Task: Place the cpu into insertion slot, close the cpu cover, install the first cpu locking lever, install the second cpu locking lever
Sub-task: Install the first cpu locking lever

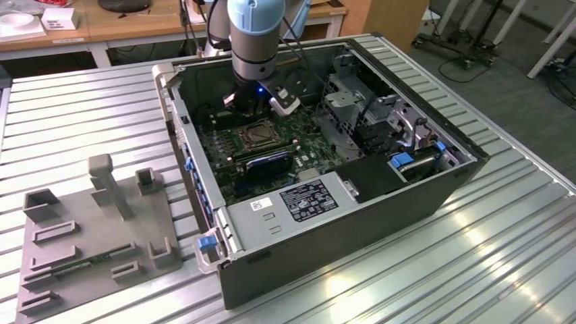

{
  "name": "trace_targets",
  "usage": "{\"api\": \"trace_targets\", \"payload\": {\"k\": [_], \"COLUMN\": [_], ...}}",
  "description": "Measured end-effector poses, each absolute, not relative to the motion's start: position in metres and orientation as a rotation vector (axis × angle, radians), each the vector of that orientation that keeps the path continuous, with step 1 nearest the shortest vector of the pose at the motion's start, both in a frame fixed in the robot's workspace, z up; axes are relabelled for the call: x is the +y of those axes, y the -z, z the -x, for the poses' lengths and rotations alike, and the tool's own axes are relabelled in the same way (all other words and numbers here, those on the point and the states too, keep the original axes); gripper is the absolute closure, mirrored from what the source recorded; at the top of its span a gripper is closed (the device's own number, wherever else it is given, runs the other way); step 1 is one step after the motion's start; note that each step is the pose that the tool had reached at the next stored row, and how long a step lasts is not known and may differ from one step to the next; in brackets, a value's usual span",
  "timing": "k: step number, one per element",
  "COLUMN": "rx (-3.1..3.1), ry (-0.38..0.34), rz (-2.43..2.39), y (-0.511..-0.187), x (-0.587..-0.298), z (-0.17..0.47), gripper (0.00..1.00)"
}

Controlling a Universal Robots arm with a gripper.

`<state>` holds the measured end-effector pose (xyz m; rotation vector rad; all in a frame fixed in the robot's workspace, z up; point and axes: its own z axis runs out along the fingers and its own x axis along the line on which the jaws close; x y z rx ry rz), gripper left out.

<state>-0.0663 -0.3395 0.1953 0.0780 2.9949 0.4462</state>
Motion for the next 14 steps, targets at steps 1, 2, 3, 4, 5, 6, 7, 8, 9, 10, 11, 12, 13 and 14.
{"api": "trace_targets", "payload": {"k": [1,2,3,4,5,6,7,8,9,10,11,12,13,14], "rx": [2.995,2.995,2.995,2.995,2.994,2.993,2.992,2.991,2.991,2.991,2.991,2.991,2.991,2.991], "ry": [-0.446,-0.446,-0.446,-0.446,-0.445,-0.444,-0.444,-0.444,-0.443,-0.443,-0.443,-0.443,-0.443,-0.443], "rz": [-0.078,-0.078,-0.079,-0.082,-0.090,-0.100,-0.106,-0.109,-0.111,-0.112,-0.112,-0.113,-0.113,-0.113], "y": [-0.1953,-0.1954,-0.1954,-0.1955,-0.1955,-0.1955,-0.1955,-0.1957,-0.1964,-0.1975,-0.1990,-0.2006,-0.2023,-0.2041], "x": [-0.3395,-0.3395,-0.3395,-0.3396,-0.3396,-0.3396,-0.3396,-0.3395,-0.3396,-0.3395,-0.3396,-0.3396,-0.3395,-0.3396], "z": [0.0662,0.0662,0.0663,0.0662,0.0663,0.0663,0.0663,0.0662,0.0663,0.0663,0.0663,0.0663,0.0663,0.0663], "gripper": [0.89,0.89,0.89,0.89,0.89,0.89,0.89,0.89,0.89,0.89,0.89,0.89,0.89,0.89]}}
